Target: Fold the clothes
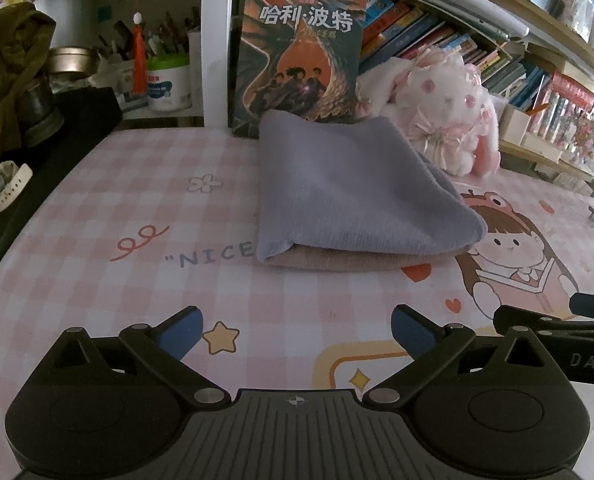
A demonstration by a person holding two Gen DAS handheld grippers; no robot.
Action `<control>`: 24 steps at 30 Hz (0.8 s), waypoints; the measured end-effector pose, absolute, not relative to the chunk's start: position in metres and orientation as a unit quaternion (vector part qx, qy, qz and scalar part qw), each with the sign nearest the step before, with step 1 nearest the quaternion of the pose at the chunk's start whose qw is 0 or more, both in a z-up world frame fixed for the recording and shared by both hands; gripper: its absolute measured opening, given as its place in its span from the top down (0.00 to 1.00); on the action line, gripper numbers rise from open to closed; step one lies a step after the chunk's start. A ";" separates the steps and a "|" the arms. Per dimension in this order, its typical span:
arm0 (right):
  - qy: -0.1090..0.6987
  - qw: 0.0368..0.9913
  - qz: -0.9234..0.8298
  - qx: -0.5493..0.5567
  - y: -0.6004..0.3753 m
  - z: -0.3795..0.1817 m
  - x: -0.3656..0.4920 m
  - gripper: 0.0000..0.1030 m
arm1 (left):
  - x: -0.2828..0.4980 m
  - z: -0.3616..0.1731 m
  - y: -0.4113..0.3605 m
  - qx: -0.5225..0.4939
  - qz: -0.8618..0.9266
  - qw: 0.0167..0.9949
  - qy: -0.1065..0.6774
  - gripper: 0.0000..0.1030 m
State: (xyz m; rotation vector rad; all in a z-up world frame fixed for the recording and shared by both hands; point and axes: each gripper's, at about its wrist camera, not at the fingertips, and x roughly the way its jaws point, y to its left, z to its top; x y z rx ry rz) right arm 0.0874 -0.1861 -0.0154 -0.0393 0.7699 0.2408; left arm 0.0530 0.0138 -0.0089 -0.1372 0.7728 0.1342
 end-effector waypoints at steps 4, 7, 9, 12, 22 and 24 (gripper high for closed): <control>0.375 0.919 0.119 -0.020 -0.186 -0.016 0.087 0.00 | 0.053 -0.009 0.013 -0.063 0.068 0.921 0.378 0.01; 0.376 0.919 0.120 -0.019 -0.185 -0.016 0.087 0.00 | 0.054 -0.009 0.013 -0.066 0.069 0.920 0.380 0.01; 0.376 0.919 0.121 -0.019 -0.185 -0.016 0.087 0.00 | 0.054 -0.009 0.014 -0.070 0.066 0.920 0.381 0.01; 0.377 0.918 0.121 -0.018 -0.186 -0.016 0.087 0.00 | 0.054 -0.009 0.015 -0.075 0.065 0.919 0.382 0.01; 0.381 0.917 0.122 -0.016 -0.185 -0.017 0.086 0.00 | 0.048 -0.007 0.014 -0.069 0.072 0.930 0.353 0.00; 0.381 0.916 0.121 -0.016 -0.185 -0.018 0.086 0.00 | 0.047 -0.005 0.016 -0.079 0.069 0.931 0.350 0.00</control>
